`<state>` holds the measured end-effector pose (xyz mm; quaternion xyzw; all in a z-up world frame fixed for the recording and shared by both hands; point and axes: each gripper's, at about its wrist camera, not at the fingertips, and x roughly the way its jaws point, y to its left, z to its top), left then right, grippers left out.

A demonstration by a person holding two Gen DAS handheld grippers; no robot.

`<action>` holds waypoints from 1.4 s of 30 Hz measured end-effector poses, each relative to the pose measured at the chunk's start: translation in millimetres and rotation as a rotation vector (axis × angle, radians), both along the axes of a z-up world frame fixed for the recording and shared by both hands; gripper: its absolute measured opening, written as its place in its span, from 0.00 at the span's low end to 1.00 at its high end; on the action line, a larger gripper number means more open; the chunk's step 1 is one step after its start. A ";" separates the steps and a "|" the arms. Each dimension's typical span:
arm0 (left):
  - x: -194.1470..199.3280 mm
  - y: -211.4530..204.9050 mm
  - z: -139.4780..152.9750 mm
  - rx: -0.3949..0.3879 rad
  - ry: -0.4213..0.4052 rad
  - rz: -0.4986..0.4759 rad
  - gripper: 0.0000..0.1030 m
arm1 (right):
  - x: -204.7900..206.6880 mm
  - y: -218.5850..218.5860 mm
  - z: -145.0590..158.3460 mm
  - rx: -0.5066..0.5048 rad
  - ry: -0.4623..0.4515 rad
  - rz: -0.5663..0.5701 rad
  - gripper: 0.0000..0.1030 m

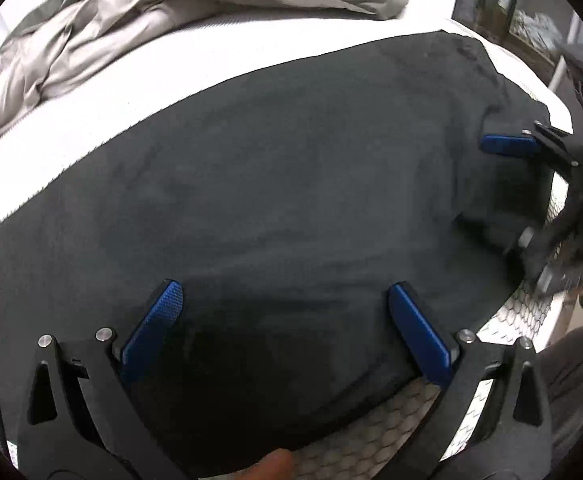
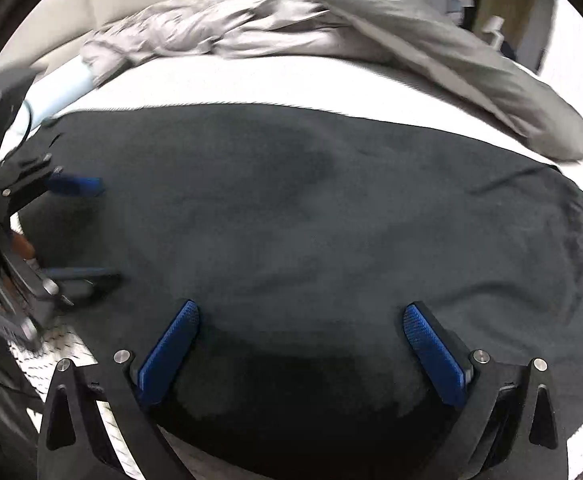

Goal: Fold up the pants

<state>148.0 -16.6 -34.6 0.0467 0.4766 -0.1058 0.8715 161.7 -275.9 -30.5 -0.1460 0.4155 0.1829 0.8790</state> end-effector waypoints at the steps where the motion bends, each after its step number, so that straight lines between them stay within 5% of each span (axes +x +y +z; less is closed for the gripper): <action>1: -0.3 6.4 -0.3 -0.003 0.003 0.010 1.00 | 4.0 -15.3 1.2 0.003 -0.001 -0.040 1.00; 5: -0.8 42.1 3.9 0.019 0.002 0.043 1.00 | 19.2 -103.0 6.2 -0.086 -0.088 -0.359 0.99; 8: 3.6 80.7 0.7 0.031 0.021 0.165 1.00 | 22.1 -172.6 9.8 -0.002 -0.111 -0.579 0.99; 11: 4.9 102.4 -2.0 -0.014 0.045 0.232 1.00 | 19.1 -167.7 12.0 -0.025 -0.141 -0.540 1.00; 13: 5.4 98.2 3.7 0.014 0.040 0.240 0.99 | 16.4 -150.3 17.2 -0.084 -0.169 -0.518 1.00; 16: 12.2 76.3 24.4 -0.008 -0.014 0.207 0.99 | 17.9 -111.5 30.3 -0.045 -0.177 -0.421 1.00; 20: 51.6 25.3 42.0 0.040 -0.064 0.119 0.99 | 41.9 -42.5 34.4 0.012 -0.075 -0.211 1.00; 23: 91.1 -12.5 23.0 0.102 -0.010 0.006 0.99 | 65.1 -4.0 23.9 -0.009 -0.039 -0.143 1.00; 25: 109.6 -13.5 2.5 0.150 0.035 0.025 1.00 | 78.1 3.8 6.3 -0.071 0.007 -0.116 0.99; 27: 113.8 9.4 -4.1 0.021 0.059 0.050 1.00 | 83.0 -8.0 0.4 -0.177 -0.025 -0.134 0.99; 29: 113.2 33.6 -1.6 0.013 0.057 0.112 1.00 | 90.9 -45.5 8.5 -0.192 -0.071 -0.246 1.00; 31: 112.7 58.1 -1.1 0.000 0.061 0.177 1.00 | 105.4 -105.2 12.8 -0.281 -0.136 -0.523 0.99; 33: 112.2 78.6 -2.5 -0.004 0.062 0.235 1.00 | 113.6 -144.0 8.3 -0.242 -0.109 -0.654 0.99; 35: 111.5 87.1 -2.1 -0.010 0.065 0.265 1.00 | 114.2 -159.6 9.2 -0.114 -0.078 -0.652 0.99; 39: 111.5 80.5 15.2 0.018 0.021 0.293 0.99 | 94.3 -129.8 39.9 -0.163 -0.175 -0.611 0.99; 42: 124.9 64.0 25.5 -0.016 -0.004 0.265 0.99 | 84.6 -89.0 52.7 -0.046 -0.157 -0.466 0.99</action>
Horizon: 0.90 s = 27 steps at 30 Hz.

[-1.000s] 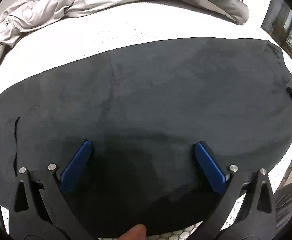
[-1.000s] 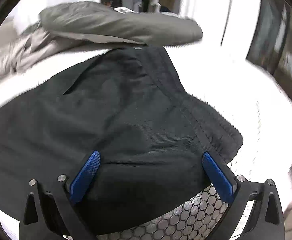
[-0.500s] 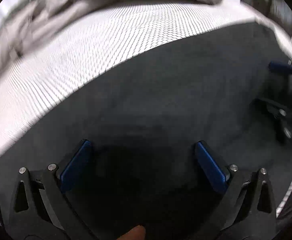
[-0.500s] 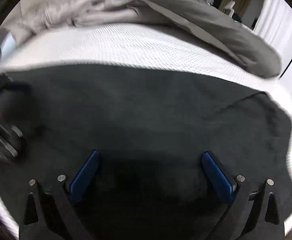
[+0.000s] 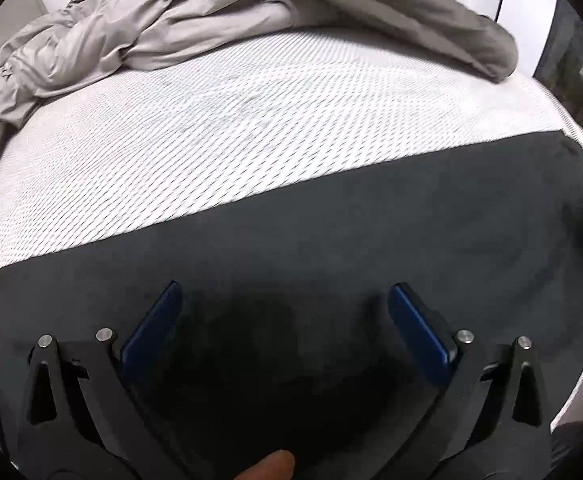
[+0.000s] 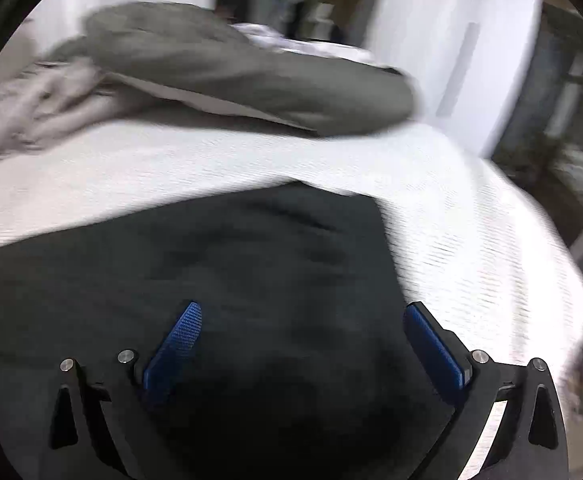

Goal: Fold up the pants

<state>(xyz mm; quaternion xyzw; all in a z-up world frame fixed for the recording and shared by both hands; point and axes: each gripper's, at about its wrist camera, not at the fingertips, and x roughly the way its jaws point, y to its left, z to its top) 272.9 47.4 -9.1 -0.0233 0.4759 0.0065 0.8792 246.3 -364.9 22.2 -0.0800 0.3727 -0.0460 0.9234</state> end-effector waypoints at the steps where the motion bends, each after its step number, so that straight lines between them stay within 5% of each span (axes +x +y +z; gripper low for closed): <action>1: 5.5 -1.9 0.4 -0.017 0.007 -0.004 0.99 | 4.2 15.9 -1.2 0.035 0.015 0.060 0.99; 5: 32.5 -7.4 -25.0 -0.045 0.062 -0.014 0.99 | 30.9 87.8 -27.0 0.065 0.126 0.276 0.99; 9: 28.1 -14.8 -30.5 -0.022 0.064 -0.037 1.00 | 59.8 112.6 -59.2 -0.138 0.184 0.317 0.99; 14: 29.9 -12.5 -31.9 -0.032 0.061 -0.055 1.00 | 89.1 -0.5 -50.5 -0.176 0.102 -0.151 0.99; 16: 31.9 -13.5 -31.7 -0.036 0.061 -0.051 1.00 | 86.4 -42.4 -47.6 -0.060 0.093 -0.283 0.99; 17: 33.1 -15.3 -31.2 -0.031 0.062 -0.051 1.00 | 81.7 -48.7 -43.0 0.020 0.082 -0.274 0.96; 22: 20.8 -3.9 -13.3 -0.077 0.036 -0.033 0.99 | 59.1 7.5 -0.9 -0.072 -0.031 -0.138 0.95; 27: 43.4 -19.0 -13.0 -0.128 0.019 -0.024 0.99 | 84.8 80.0 -18.2 0.056 0.098 0.124 0.95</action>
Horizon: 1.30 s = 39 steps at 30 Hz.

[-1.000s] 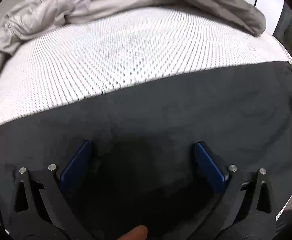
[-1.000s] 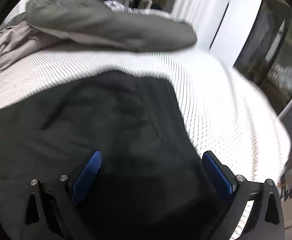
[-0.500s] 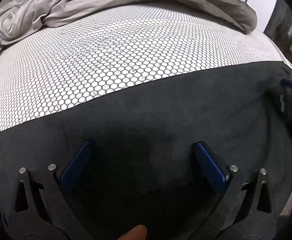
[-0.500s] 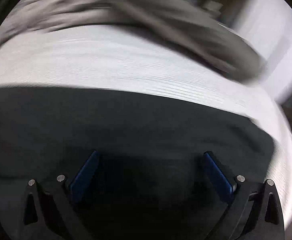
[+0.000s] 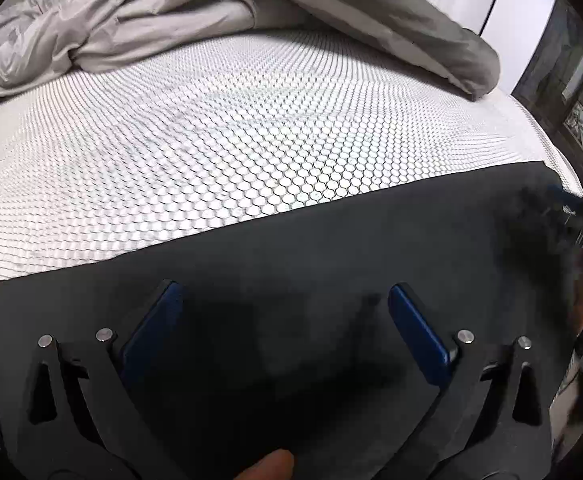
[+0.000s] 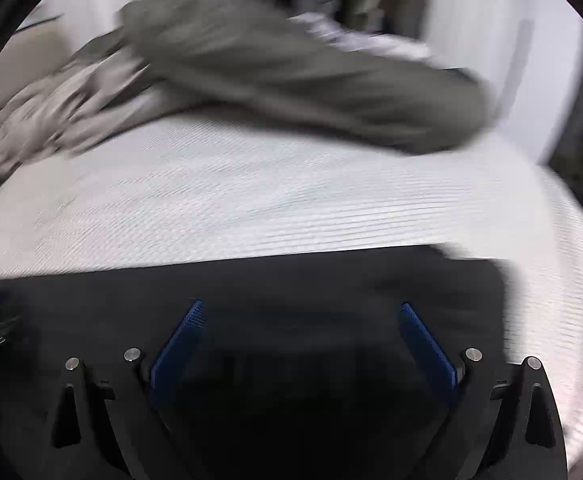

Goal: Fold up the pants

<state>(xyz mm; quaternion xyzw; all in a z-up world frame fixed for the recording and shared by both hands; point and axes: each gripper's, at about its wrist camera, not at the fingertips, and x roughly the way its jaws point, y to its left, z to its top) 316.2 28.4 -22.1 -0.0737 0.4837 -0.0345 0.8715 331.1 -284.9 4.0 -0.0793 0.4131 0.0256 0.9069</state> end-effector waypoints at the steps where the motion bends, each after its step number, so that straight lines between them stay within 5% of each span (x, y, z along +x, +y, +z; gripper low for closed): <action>1: 3.7 -1.0 -4.3 0.002 0.019 0.005 0.99 | 7.9 17.2 -13.8 -0.026 0.048 0.038 0.95; 5: 12.6 -11.8 -13.3 0.073 0.038 -0.003 1.00 | 35.3 43.8 -42.2 -0.170 0.076 0.128 0.94; 11: 8.0 -1.6 -12.4 0.058 0.036 -0.008 1.00 | 58.0 -75.3 -31.5 -0.220 0.028 -0.340 0.95; 14: 2.5 -2.0 -8.5 0.058 0.031 0.001 0.99 | 49.4 -75.4 -18.5 -0.163 0.008 -0.319 0.94; 18: -17.3 -14.9 13.2 0.005 -0.014 -0.029 0.99 | -6.1 -63.7 6.6 -0.176 -0.042 -0.248 0.94; 21: -43.1 -35.0 22.7 -0.014 -0.048 -0.104 0.99 | -56.1 -67.0 -10.5 -0.147 0.025 -0.192 0.94; 24: -71.7 -45.5 11.8 0.064 -0.003 -0.166 0.99 | -86.2 -92.6 -22.3 -0.212 0.049 -0.205 0.94; 26: -83.0 -40.6 -2.3 0.171 0.026 -0.120 1.00 | -95.1 -102.1 -17.9 -0.183 0.026 -0.293 0.95; 28: -91.7 -30.7 0.9 0.137 0.014 -0.084 0.99 | -109.5 -89.5 -1.9 -0.150 -0.024 -0.337 0.95; 32: -118.6 -30.8 22.5 0.096 -0.070 -0.093 0.99 | -141.5 -15.5 13.4 -0.093 -0.093 -0.127 0.95; 34: -131.3 -46.4 22.7 0.081 -0.069 -0.172 0.99 | -145.9 33.6 5.6 -0.029 -0.061 0.035 0.95; 36: -135.3 -53.3 11.5 0.152 -0.030 -0.203 1.00 | -145.6 73.1 -8.3 -0.016 -0.006 0.149 0.95; 39: -144.0 -38.7 2.9 0.177 -0.005 -0.191 1.00 | -145.8 111.8 -42.1 -0.112 0.060 0.243 0.95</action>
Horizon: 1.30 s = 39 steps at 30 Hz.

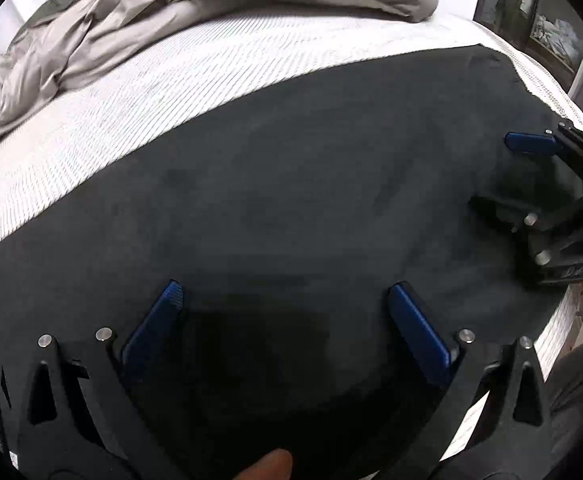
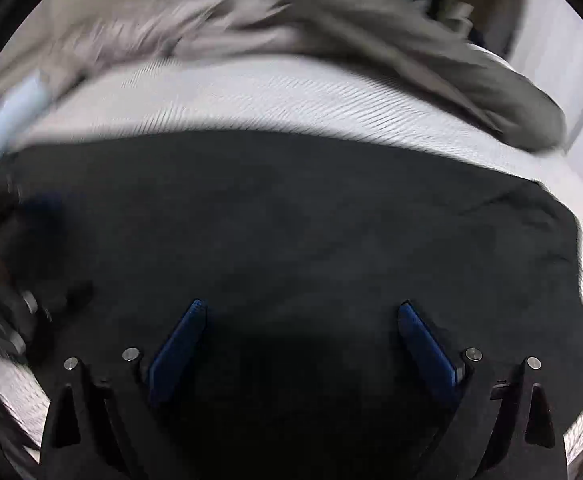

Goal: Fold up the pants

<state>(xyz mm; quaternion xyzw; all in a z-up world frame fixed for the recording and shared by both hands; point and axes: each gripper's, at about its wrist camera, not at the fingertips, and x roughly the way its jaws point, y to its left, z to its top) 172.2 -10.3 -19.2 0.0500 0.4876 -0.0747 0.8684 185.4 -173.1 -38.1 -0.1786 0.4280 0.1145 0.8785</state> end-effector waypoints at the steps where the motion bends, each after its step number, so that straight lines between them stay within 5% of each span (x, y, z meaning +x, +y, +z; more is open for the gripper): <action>1: -5.4 12.1 0.2 -0.001 -0.004 0.012 1.00 | 0.2 -1.0 -2.3 -0.028 -0.023 0.018 0.95; 4: -31.0 64.2 -0.6 0.050 -0.026 0.098 1.00 | -2.4 -26.6 3.1 -0.005 -0.025 -0.024 0.96; 9: -72.6 144.5 1.8 0.008 -0.042 0.264 1.00 | -4.5 -87.9 12.1 -0.063 -0.069 -0.282 0.97; 12: -82.3 155.9 6.6 -0.033 -0.055 0.270 0.99 | -10.4 -92.1 22.7 -0.031 -0.079 -0.345 0.97; 16: -67.0 128.1 18.8 -0.051 -0.071 0.243 0.99 | -11.7 -51.8 37.2 0.058 -0.113 -0.217 0.97; 19: -20.4 98.9 14.0 -0.073 -0.039 0.189 0.99 | -7.9 12.0 31.0 0.111 -0.061 -0.066 0.97; 23: 31.7 73.8 -13.5 0.009 0.039 0.166 1.00 | 19.9 68.1 4.3 0.031 0.004 0.041 0.97; 26: 29.9 83.5 -13.5 -0.011 0.036 0.186 1.00 | 47.9 53.1 -4.6 0.002 0.039 0.005 0.97; 30: 5.7 123.9 -12.4 -0.021 0.012 0.253 1.00 | 56.1 -2.9 -0.1 -0.164 -0.045 -0.208 0.98; 33: -9.2 146.3 -10.3 0.019 0.003 0.331 1.00 | 60.4 -46.6 3.1 -0.096 -0.023 -0.320 0.98; 39: -12.4 135.0 14.2 -0.060 -0.030 0.318 0.99 | 33.9 -3.4 25.1 0.031 -0.026 -0.154 0.98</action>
